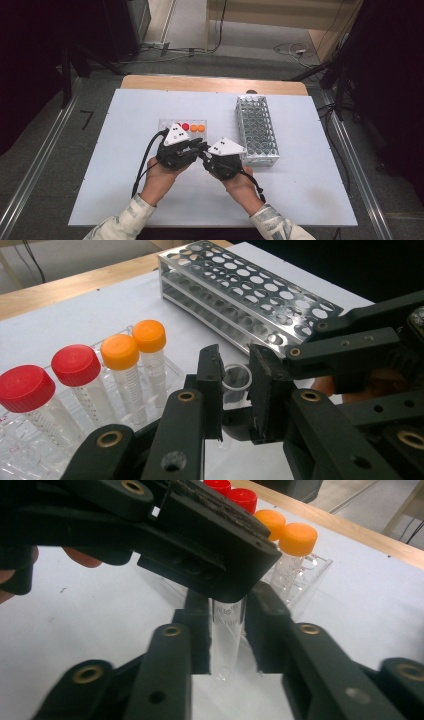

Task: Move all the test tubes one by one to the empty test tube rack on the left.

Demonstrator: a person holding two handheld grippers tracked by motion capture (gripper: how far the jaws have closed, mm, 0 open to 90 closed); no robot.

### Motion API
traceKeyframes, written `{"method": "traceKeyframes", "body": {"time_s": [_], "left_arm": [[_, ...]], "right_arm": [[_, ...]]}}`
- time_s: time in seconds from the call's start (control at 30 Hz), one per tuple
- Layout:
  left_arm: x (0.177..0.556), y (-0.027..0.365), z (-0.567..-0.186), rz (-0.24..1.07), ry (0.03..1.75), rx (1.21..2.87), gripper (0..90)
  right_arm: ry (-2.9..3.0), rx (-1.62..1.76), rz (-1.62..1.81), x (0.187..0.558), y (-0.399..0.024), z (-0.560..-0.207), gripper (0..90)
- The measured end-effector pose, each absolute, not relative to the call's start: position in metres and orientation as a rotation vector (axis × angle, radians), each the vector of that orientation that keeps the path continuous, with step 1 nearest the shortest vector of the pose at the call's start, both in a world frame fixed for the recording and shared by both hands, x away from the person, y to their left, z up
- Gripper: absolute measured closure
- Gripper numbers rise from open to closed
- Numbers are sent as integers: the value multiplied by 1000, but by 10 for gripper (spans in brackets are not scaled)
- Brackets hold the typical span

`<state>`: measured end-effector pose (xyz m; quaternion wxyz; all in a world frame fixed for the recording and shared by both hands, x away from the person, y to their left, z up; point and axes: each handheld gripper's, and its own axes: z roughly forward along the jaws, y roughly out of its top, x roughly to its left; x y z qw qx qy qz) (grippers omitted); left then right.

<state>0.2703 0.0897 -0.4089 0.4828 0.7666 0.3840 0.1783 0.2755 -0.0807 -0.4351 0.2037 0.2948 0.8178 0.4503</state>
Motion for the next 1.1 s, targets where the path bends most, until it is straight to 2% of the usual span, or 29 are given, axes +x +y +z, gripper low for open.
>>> {"method": "traceKeyframes", "body": {"time_s": [0.13, 0.27, 0.57, 1.1], "left_arm": [[270, 93, -407, 435, 940, 1858, 765], [270, 99, -406, 441, 949, 1852, 765], [265, 120, -399, 459, 969, 1827, 765], [262, 161, -389, 502, 1052, 1761, 765]], "right_arm": [[2314, 814, 1260, 276, -82, -435, 440], [2317, 819, 1237, 277, -87, -434, 309], [2304, 835, 1234, 273, -107, -431, 279], [2258, 890, 1249, 267, -141, -425, 291]]}}
